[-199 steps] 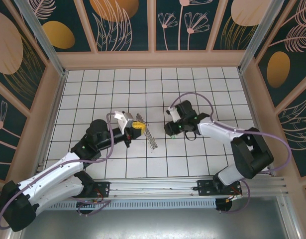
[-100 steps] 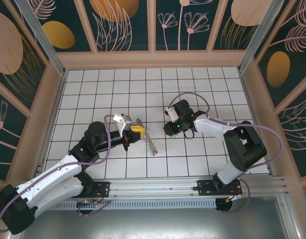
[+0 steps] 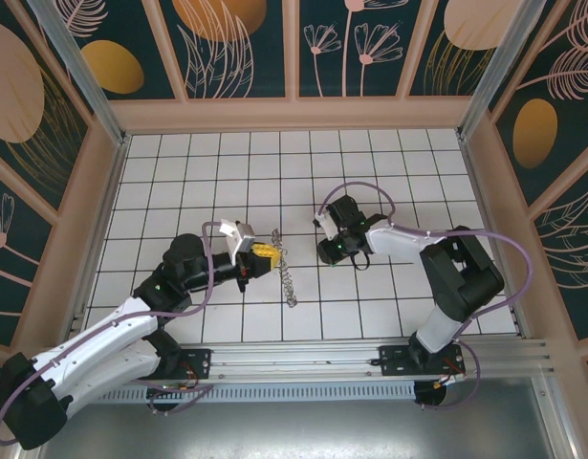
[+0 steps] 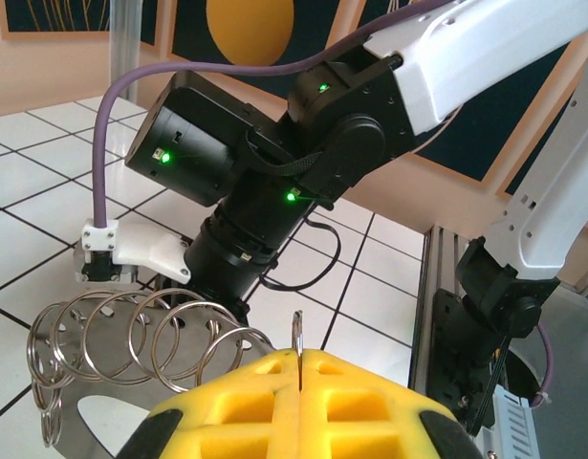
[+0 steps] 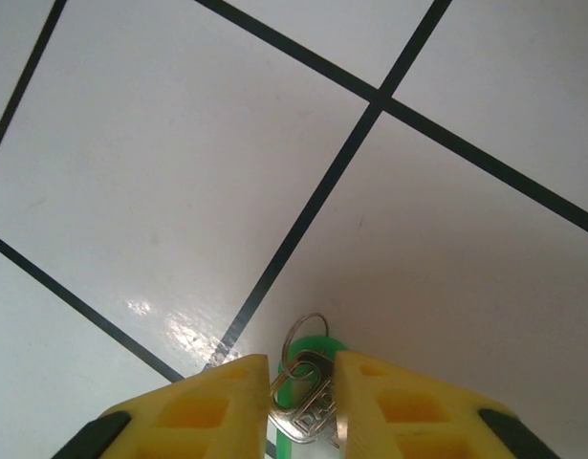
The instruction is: Put the keys on the keyring
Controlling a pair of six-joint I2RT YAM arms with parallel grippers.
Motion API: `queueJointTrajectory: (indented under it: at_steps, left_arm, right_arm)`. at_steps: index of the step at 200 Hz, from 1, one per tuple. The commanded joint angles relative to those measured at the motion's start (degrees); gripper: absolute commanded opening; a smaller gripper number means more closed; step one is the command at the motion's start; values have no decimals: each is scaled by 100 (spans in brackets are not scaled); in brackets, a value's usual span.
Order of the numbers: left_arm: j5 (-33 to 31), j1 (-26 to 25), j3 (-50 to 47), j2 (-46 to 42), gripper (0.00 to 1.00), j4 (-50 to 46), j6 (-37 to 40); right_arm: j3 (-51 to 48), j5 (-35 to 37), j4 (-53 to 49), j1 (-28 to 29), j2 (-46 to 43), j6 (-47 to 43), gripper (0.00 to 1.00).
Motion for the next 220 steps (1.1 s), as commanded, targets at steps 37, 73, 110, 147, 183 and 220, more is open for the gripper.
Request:
queueJointTrajectory:
  at_steps: [37,73,110,147,183,220]
  left_arm:
    - [109,20,-17,-77,0,336,-87]
    - [100,23,8,-103,0,300,-90]
    - [55,25,-10,-165,0,277,-105]
    - [41,19,-18,-156,0,286,-120]
    - [61,22,-58,-182,0,330,-154]
    - [11,23,-101,-279,0,318,-143]
  right_arm:
    - [39,115,-22,35,51,-104,11]
    - [19,132,-12,35,1,-116,0]
    - [-44,89,7,33,-187,-139,0]
    - [-151,-41,67,17,-472,-148,0]
    - [-187,-240,80,-1,-601,-143,0]
    - [-489,-902,370,63,-1241,-374,0]
